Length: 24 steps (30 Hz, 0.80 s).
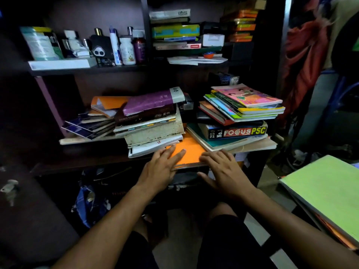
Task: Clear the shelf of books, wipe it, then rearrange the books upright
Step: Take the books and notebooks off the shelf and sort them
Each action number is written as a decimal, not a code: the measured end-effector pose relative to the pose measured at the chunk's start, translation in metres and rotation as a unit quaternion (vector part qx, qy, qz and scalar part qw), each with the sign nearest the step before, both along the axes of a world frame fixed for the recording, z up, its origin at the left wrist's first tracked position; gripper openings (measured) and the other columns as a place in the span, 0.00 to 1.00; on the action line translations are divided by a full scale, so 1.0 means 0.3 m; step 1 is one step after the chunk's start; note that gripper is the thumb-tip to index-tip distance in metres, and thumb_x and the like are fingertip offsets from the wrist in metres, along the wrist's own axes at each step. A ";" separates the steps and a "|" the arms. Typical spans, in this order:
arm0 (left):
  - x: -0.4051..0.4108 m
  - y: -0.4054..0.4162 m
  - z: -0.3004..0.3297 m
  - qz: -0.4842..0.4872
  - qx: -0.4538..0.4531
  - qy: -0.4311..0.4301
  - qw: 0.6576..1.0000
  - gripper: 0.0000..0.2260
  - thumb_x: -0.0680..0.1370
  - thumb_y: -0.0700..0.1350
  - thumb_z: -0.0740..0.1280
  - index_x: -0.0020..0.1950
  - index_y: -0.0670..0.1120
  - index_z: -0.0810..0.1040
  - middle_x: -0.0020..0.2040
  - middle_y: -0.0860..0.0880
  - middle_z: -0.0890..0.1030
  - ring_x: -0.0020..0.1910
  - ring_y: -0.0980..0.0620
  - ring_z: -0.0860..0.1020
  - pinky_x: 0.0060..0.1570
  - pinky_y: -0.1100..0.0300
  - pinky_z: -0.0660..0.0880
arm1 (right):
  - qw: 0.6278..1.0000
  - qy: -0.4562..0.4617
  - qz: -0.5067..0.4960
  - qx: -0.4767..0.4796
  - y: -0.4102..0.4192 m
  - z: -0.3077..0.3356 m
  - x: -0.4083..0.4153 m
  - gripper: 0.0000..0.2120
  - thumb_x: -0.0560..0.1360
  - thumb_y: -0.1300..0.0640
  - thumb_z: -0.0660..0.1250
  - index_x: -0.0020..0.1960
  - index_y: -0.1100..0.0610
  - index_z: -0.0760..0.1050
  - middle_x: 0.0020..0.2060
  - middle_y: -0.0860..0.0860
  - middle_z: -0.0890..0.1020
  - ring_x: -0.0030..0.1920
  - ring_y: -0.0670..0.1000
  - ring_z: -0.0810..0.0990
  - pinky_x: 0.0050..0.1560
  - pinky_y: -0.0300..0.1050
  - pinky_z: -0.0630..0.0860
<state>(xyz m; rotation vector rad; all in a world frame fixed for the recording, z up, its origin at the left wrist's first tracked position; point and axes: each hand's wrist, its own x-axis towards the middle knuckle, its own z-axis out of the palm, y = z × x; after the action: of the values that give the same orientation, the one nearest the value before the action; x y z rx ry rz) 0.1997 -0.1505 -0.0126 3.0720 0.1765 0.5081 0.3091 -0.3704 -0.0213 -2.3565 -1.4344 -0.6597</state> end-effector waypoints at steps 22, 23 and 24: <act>0.012 -0.088 0.065 0.099 0.026 0.011 0.995 0.27 0.78 0.45 0.65 0.74 0.62 0.62 0.78 0.52 0.67 0.71 0.45 0.70 0.55 0.49 0.76 | 0.994 0.047 -0.048 -0.085 -0.078 0.015 0.127 0.30 0.74 0.46 0.68 0.73 0.56 0.69 0.71 0.56 0.73 0.67 0.60 0.74 0.67 0.57 0.71; 0.011 -0.089 0.061 0.103 0.018 0.005 0.994 0.27 0.78 0.46 0.65 0.75 0.62 0.63 0.78 0.53 0.67 0.71 0.46 0.70 0.56 0.50 0.76 | 0.995 0.024 -0.049 -0.079 -0.054 0.017 0.115 0.28 0.75 0.45 0.64 0.72 0.56 0.71 0.69 0.57 0.75 0.67 0.61 0.75 0.66 0.58 0.72; 0.008 -0.086 0.054 0.105 0.009 -0.002 0.994 0.27 0.78 0.47 0.66 0.75 0.63 0.63 0.78 0.54 0.67 0.72 0.48 0.70 0.57 0.50 0.76 | 0.996 0.001 -0.043 -0.083 -0.020 0.031 0.093 0.27 0.76 0.44 0.60 0.71 0.56 0.71 0.68 0.57 0.76 0.67 0.61 0.76 0.66 0.59 0.72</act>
<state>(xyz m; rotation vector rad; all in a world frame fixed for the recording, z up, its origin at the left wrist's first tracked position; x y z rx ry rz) 0.2022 -0.1761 0.0037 3.0860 0.5031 0.5253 0.3371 -0.3763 -0.0119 -2.5563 -1.4444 -0.5789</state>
